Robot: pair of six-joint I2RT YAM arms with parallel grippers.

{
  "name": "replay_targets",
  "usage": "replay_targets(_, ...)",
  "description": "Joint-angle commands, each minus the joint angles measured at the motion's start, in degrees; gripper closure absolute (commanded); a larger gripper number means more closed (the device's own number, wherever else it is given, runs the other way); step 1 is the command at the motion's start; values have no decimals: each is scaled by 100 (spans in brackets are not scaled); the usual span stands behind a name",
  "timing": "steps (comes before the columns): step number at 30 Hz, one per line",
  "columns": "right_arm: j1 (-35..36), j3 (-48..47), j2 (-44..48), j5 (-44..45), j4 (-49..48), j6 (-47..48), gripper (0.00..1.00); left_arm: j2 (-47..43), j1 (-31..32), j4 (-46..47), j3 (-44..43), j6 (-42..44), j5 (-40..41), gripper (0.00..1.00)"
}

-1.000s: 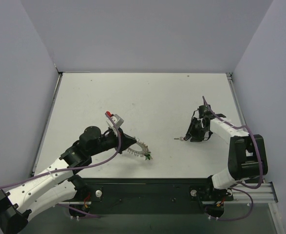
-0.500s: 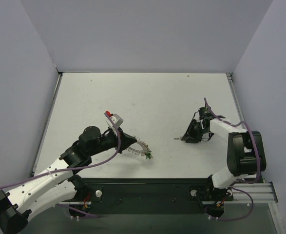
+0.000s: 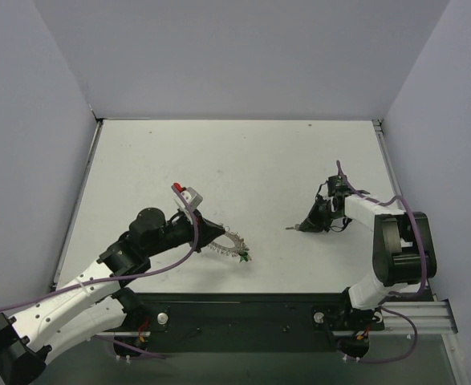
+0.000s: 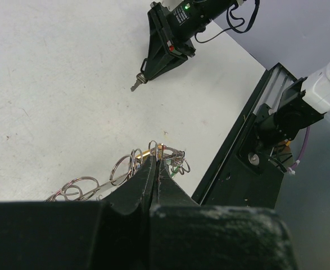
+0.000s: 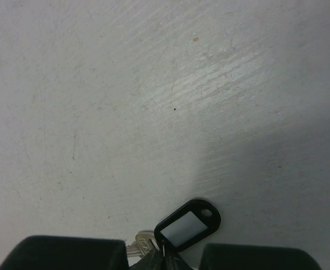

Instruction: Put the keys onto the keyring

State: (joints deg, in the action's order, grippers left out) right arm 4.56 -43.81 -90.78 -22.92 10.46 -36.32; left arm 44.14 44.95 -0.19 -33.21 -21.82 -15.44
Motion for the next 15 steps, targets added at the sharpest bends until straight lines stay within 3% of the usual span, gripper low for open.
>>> replay_targets(1,-25,66,-89,191,106,1,96,-151,-4,520,-45,-41,-56,100)
replay_targets(2,-25,66,-28,209,123,36,100,-151,-12,528,-36,-41,-55,100)
replay_targets(11,71,-171,342,376,404,660,100,-81,-4,564,-63,-41,-64,100)
replay_targets(15,457,-505,342,375,641,1283,100,-37,-4,572,-89,-59,-82,100)
